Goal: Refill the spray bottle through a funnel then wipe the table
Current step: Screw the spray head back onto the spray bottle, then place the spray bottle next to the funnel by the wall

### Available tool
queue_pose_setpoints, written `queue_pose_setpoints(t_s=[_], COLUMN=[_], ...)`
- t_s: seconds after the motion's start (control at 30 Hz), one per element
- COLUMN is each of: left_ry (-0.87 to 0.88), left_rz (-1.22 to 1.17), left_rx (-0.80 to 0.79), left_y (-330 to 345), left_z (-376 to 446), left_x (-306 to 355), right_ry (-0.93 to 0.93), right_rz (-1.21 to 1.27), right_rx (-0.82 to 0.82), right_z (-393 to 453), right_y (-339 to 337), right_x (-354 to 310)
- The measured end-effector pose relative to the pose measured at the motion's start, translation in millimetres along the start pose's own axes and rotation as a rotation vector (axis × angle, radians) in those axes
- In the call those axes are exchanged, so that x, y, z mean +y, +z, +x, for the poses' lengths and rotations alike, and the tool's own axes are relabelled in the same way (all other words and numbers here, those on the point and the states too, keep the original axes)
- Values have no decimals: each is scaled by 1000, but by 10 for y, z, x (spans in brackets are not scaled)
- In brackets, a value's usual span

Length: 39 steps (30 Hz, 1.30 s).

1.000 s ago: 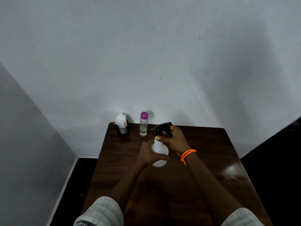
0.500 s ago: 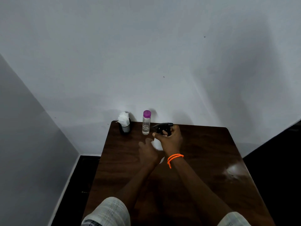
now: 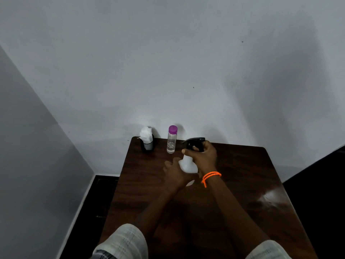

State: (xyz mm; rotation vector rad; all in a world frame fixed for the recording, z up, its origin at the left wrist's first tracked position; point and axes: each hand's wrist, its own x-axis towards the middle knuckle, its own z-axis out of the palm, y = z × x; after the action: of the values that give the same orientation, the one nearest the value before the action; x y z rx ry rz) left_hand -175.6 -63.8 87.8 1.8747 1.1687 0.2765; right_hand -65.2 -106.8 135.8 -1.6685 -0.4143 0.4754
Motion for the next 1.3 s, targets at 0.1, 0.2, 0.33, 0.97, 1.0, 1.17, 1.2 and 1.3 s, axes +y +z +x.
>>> queue_pose_setpoints(t_s=[0.1, 0.2, 0.33, 0.97, 1.0, 1.17, 1.2, 1.3], left_ry=[175, 267, 276, 198, 206, 124, 99, -8], left_rz=[-47, -141, -106, -95, -76, -95, -120, -136], left_rx=[-116, -292, -322, -443, -478, -408, -348, -131], left_y=[-159, -296, -325, -354, -419, -362, -302, -158], left_z=[141, 235, 248, 179, 178, -1, -37, -128], left_x=[-99, -165, -195, -474, -518, -623, -671, -740], right_ry=[-39, -6, 53, 142, 164, 159, 109, -21], right_rz=[102, 172, 171, 197, 211, 70, 0, -160], right_rx=[-208, -355, -344, -503, -561, -617, -587, -520], right_z=[11, 22, 19, 118, 125, 83, 64, -50], right_y=[-137, -234, -199, -12, 1, 153, 196, 333], right_x=[-124, -164, -56, 199, 221, 393, 436, 582])
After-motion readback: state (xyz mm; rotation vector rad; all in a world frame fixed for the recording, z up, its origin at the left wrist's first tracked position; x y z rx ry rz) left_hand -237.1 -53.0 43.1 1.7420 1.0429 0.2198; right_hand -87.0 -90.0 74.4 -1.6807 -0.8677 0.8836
